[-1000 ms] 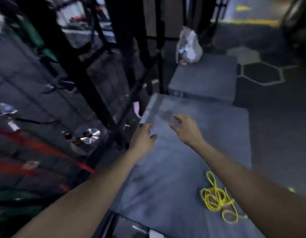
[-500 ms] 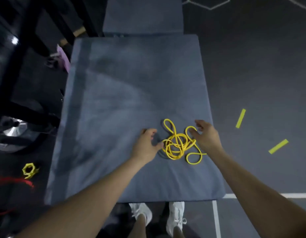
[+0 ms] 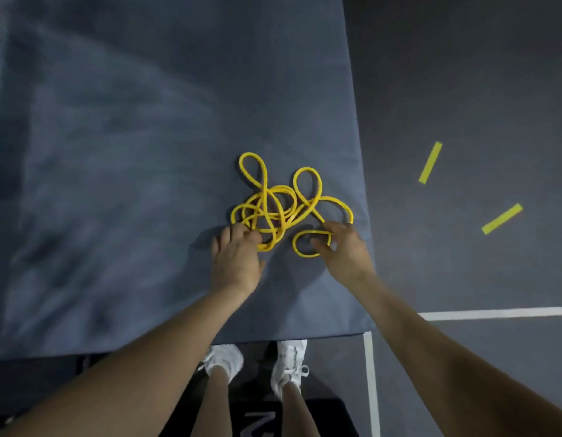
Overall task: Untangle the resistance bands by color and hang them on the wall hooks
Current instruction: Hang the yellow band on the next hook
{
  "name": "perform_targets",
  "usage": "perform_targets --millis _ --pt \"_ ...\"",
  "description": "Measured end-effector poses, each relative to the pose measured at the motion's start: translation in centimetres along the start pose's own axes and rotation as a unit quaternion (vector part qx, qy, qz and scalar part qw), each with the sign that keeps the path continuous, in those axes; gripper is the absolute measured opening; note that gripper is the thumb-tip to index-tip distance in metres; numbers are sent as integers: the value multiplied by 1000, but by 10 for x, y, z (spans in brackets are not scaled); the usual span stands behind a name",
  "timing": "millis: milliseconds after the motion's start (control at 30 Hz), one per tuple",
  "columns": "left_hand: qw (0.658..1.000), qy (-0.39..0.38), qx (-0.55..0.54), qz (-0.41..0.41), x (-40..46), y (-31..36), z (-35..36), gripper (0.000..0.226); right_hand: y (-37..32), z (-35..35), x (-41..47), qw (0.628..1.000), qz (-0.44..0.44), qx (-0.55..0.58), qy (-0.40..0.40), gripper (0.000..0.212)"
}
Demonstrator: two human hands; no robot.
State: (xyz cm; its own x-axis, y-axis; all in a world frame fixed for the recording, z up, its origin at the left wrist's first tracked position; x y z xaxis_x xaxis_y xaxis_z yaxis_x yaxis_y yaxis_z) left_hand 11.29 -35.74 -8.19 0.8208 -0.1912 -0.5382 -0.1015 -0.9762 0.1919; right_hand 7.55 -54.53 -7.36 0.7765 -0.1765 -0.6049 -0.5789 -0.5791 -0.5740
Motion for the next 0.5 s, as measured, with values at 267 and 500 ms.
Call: perform_targets --millis 267,500 --pt "990 -26 -136 -10 -9 -14 -42 24 -43 -3 -3 999 -31 6 -29 35" --pt "947 46 -313 46 -32 -45 -174 8 -192 -21 -22 988 -142 -35 -47 38"
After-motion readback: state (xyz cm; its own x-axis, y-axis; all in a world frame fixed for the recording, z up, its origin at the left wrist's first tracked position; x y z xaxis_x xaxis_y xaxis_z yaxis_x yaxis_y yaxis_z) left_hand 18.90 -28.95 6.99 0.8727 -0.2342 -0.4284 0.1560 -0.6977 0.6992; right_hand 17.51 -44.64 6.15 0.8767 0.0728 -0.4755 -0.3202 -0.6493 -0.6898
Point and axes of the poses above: each hand's wrist, its own x-axis towards the middle knuckle, its own z-axis out of the palm, y = z × x, the point moved 9 cm from there along x, towards the middle knuckle, and after that the axes turned 8 degrees about -y, right-handed, at the moved point
